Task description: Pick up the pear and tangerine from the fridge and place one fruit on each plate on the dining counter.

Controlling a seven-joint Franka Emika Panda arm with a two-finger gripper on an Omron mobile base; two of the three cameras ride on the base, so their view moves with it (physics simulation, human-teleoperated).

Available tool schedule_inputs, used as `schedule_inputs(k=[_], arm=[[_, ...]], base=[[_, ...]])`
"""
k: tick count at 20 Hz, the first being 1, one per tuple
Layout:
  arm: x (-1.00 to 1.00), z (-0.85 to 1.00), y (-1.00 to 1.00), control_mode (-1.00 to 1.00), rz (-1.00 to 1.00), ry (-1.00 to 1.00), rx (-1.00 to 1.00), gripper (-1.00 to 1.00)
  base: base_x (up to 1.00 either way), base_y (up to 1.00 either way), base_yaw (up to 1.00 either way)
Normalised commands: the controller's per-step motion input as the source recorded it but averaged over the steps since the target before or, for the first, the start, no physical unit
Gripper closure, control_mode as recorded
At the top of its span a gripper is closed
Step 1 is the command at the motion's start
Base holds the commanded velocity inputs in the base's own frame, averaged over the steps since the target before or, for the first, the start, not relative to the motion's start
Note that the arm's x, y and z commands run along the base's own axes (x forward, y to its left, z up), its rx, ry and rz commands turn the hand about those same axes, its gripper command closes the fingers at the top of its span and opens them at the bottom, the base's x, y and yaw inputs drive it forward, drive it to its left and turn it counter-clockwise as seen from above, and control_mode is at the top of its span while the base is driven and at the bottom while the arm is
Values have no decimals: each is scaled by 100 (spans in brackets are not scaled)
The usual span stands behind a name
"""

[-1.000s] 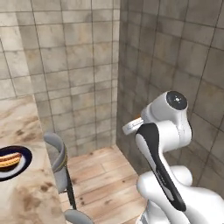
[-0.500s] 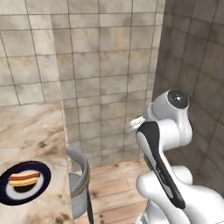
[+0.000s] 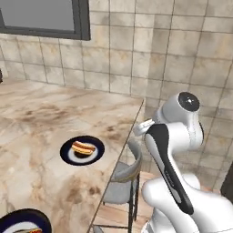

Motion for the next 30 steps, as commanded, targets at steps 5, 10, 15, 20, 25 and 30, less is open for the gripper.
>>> schedule_inputs(k=[5, 10, 15, 20, 25, 30], arm=[[0, 0, 0, 100, 0, 0, 0, 100], [0, 0, 0, 100, 0, 0, 0, 100], [0, 0, 0, 100, 0, 0, 0, 100], [0, 0, 0, 100, 0, 0, 0, 100], [0, 0, 0, 100, 0, 0, 0, 100], [0, 0, 0, 100, 0, 0, 0, 100]], base=[[34, 0, 82], [49, 0, 67], [38, -2, 30], [3, 2, -1], [0, 0, 0], [0, 0, 0]])
